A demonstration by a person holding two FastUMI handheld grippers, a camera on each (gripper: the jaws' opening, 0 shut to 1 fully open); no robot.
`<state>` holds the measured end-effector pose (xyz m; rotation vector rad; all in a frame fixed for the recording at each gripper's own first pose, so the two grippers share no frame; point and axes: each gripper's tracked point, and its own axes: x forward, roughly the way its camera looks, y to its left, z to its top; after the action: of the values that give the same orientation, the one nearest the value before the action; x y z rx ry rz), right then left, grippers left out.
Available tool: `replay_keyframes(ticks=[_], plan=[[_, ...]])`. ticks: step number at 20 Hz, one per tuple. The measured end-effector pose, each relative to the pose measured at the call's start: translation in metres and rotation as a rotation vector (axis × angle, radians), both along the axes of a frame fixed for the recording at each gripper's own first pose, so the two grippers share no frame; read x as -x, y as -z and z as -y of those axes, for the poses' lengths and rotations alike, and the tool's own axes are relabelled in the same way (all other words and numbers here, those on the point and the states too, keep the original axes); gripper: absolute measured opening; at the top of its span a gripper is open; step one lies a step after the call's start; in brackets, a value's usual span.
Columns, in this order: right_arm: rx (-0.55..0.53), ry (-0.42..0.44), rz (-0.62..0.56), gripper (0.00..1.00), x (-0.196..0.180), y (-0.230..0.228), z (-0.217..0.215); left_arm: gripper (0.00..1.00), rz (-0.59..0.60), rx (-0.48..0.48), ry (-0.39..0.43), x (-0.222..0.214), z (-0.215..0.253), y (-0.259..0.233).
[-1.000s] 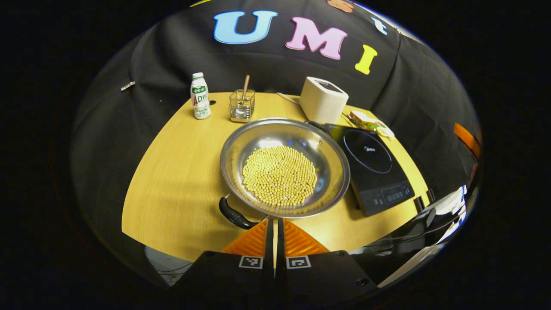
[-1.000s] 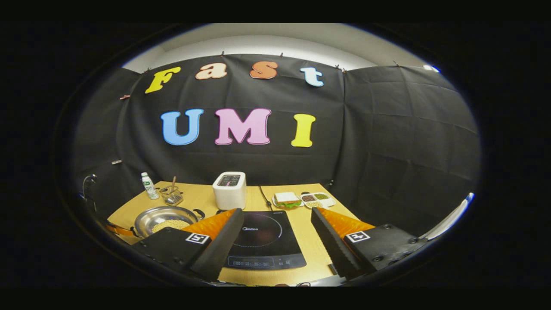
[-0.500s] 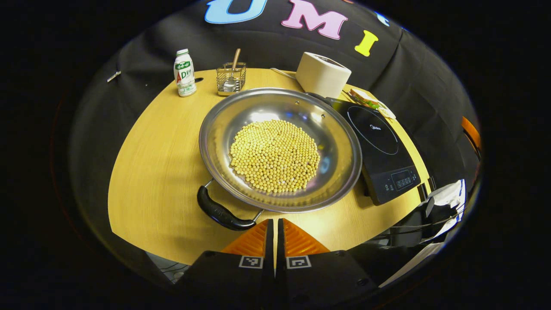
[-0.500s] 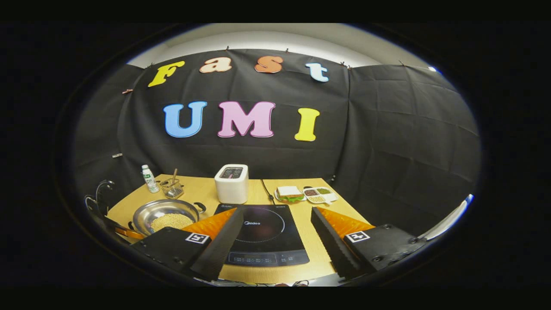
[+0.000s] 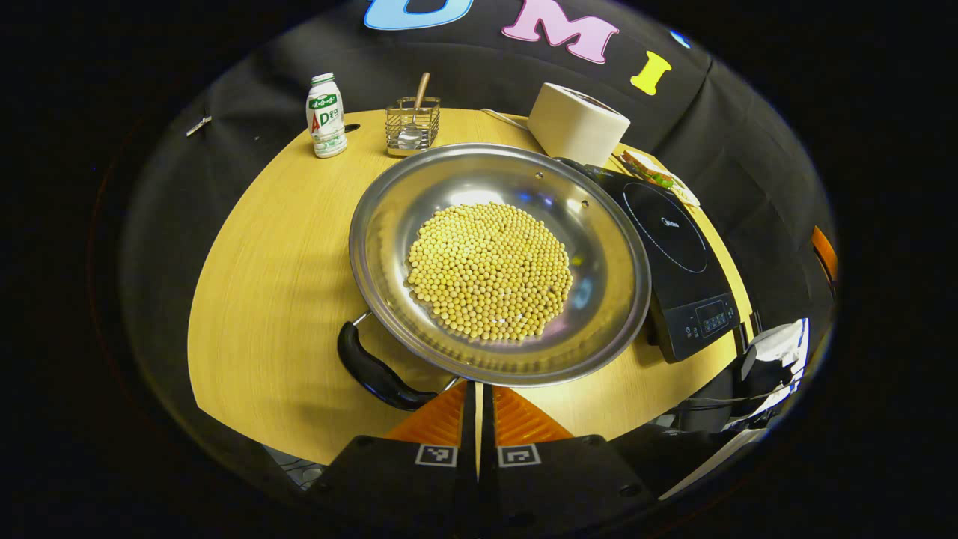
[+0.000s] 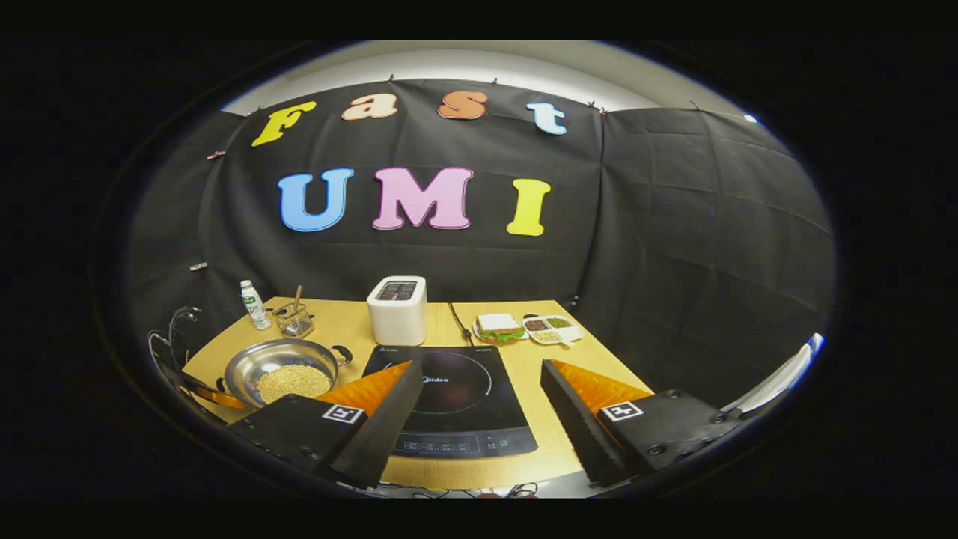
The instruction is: First push the handle of the pot to place it horizontally, then grasp the pot with both hands and set it on the induction cooktop.
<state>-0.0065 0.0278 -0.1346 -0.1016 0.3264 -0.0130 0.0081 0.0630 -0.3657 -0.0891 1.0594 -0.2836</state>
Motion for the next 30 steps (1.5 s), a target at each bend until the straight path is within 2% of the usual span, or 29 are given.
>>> replay_keyframes(ticks=[16,30], plan=[[0.012,-0.027,-0.019,0.99,-0.018,0.005,-0.011,0.05,-0.022,-0.107,-0.074,-0.037,-0.063,0.020],[0.000,-0.035,-0.061,0.98,-0.032,0.018,-0.023,0.05,-0.011,-0.121,-0.169,-0.085,-0.104,0.021]])
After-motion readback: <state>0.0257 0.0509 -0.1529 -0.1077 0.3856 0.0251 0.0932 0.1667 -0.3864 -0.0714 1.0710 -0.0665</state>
